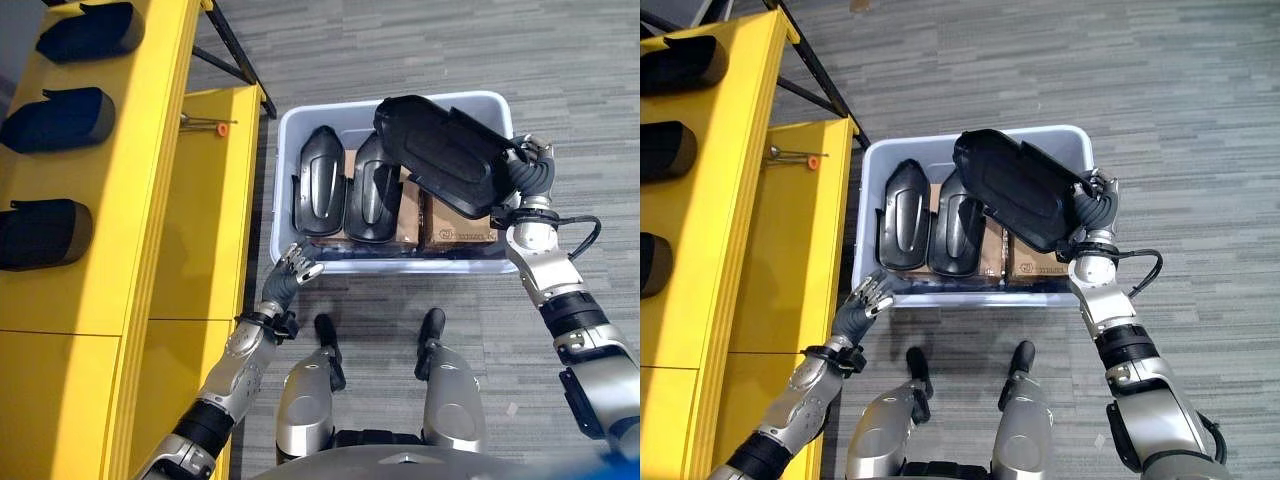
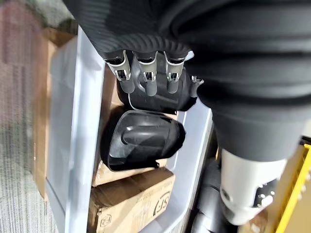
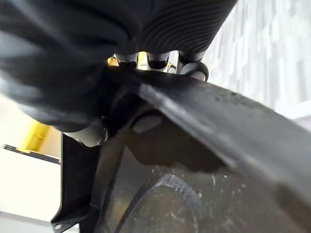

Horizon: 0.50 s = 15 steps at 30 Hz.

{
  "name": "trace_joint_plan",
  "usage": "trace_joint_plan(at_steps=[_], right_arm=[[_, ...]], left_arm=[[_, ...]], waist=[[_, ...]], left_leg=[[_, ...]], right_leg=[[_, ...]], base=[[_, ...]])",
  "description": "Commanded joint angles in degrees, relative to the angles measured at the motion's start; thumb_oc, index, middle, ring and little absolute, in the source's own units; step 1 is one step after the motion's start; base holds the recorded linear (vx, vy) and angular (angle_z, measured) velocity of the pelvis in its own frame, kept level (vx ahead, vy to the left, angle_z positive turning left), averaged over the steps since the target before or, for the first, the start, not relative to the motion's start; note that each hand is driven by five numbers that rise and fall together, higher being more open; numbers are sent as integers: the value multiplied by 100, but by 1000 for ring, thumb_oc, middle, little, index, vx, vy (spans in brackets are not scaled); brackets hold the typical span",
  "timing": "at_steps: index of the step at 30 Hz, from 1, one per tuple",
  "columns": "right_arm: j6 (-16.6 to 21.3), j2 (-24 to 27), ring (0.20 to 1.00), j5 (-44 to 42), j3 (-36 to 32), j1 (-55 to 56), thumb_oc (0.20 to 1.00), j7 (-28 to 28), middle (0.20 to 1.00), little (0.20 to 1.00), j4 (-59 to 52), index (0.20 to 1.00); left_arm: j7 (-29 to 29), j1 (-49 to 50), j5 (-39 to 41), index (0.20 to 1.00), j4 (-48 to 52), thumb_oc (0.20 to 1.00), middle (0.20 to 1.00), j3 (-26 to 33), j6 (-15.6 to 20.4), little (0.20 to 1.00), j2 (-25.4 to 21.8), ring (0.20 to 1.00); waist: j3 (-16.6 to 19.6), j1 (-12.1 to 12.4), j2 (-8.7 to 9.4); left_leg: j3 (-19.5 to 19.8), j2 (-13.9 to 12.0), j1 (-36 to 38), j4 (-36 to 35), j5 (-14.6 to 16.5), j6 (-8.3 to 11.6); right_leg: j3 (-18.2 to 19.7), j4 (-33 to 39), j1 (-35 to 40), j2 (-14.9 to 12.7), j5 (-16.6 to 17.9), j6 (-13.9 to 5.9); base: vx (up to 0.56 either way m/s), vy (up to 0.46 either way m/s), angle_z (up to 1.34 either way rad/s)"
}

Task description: Move parts from the plastic box to the shelf.

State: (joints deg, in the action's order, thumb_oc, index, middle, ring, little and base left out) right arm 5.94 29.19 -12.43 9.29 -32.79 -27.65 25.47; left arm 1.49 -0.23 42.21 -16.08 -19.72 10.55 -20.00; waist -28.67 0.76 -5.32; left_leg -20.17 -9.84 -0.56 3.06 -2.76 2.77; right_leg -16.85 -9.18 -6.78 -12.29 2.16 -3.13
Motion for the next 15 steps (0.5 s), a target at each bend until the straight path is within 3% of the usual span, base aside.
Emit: trace_joint_plan(at_steps=[1,8,15], right_arm=[[82,-131,200,-628,-247,-157,200,431,200,200,-612,200],[-224,-756,200,-1483,68,474,200,1340,200,200,-787,200],[-461,-1178,200,-2030,438,915,200,1977,200,200,-1298,200]], left_arm=[[168,93,-67,1000,175,1000,1000,84,255,1000,58,1000],[117,416,-203,1000,41,1000,1000,246,432,1000,185,1000],[-63,630,-248,1000,119,1000,1000,428,491,1000,235,1000]], waist=[[137,125,218],[546,227,255],[734,306,287]], left_leg=[[83,-325,134,434,409,164],[84,-421,421,254,268,210],[133,-436,492,209,207,233]], right_leg=[[-230,-132,388,-136,-440,-26],[-391,-63,793,-148,-504,7],[-462,-25,964,-124,-565,29]], base=[[37,45,7],[47,57,9],[24,24,8]])
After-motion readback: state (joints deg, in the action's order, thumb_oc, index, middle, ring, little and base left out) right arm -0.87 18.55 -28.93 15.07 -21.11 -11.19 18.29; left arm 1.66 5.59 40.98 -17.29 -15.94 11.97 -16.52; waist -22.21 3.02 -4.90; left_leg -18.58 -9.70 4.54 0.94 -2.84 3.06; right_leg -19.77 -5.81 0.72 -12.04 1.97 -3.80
